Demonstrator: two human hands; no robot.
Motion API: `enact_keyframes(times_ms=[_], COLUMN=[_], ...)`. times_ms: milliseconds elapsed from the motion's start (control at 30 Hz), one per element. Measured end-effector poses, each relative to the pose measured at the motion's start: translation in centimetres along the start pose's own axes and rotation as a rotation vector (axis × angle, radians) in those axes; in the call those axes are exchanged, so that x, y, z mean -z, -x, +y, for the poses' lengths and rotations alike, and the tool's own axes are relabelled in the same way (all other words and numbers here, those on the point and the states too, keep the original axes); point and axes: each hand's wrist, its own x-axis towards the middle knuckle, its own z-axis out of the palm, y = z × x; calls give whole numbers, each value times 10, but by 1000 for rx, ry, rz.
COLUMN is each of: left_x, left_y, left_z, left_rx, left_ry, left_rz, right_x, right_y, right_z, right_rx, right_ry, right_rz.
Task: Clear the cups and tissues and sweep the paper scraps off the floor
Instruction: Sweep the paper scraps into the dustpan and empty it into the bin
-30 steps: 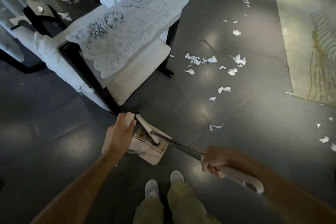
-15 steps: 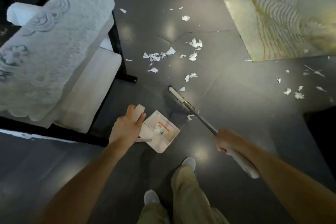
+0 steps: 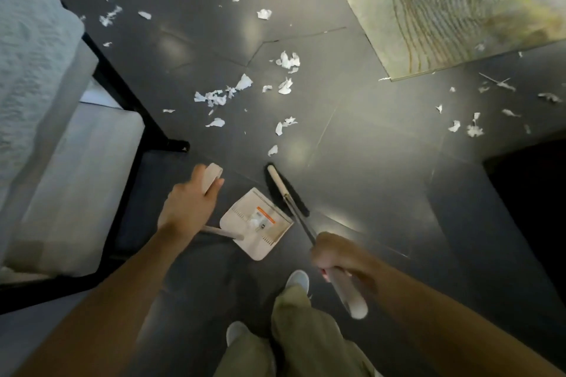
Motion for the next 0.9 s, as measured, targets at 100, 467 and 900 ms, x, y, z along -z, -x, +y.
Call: enact_keyframes(times_ms=[100, 467, 900], left_x=[-1, 11, 9], left_y=[-7, -64, -184], left_z=[2, 9, 53], left_rx=[45, 88, 222], left_ry=[18, 219, 161], left_rz=[-5, 156, 138], right_x=[18, 134, 258], right_y=[2, -30, -160], right_z=[-3, -33, -84], right_rx=[19, 24, -17], right_ry=[-322, -104, 247], right_rz=[-64, 237, 174])
